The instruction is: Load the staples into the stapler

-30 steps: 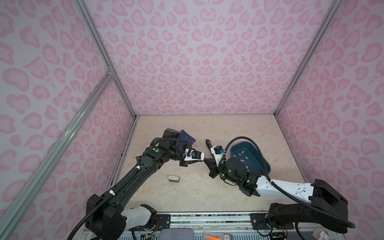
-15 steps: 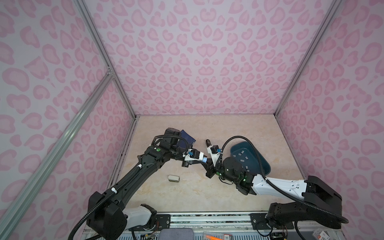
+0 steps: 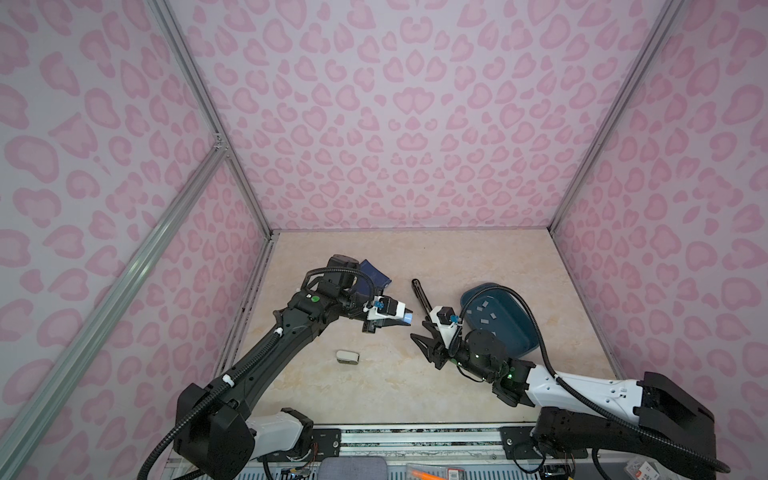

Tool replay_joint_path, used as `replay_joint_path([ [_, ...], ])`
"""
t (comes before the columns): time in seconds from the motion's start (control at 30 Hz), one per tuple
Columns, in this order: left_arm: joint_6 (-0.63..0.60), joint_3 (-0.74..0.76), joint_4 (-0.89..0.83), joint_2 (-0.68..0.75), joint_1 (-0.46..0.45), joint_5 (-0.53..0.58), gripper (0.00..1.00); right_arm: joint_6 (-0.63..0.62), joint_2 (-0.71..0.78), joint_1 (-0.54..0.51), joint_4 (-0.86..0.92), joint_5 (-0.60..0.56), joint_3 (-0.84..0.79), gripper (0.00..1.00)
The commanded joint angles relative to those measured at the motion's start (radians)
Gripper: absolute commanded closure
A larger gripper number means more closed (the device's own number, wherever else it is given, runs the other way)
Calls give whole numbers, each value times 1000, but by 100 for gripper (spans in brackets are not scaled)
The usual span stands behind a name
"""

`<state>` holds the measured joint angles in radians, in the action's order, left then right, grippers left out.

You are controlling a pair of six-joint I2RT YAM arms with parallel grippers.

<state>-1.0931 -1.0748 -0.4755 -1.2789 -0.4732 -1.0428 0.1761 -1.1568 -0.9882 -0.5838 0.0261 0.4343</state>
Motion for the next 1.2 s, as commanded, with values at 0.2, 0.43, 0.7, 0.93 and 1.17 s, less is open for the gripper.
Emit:
replay_joint_path([
  [0.2, 10, -25, 9, -14, 0, -105, 96, -152, -68, -9, -110, 34, 72, 29],
  [0.43, 12, -30, 3, -20, 0, -143, 96, -188, -166, -8, -159, 125, 151, 31],
  [0.7, 10, -32, -5, -23, 1, -149, 96, -216, -187, -7, -172, 129, 170, 50],
  [0.93, 9, -37, -15, -28, 1, -156, 96, -216, -179, -8, -159, 144, 166, 72],
  [1.17, 44, -30, 17, -27, 0, -127, 54, -153, -152, -10, -120, 104, 146, 81],
])
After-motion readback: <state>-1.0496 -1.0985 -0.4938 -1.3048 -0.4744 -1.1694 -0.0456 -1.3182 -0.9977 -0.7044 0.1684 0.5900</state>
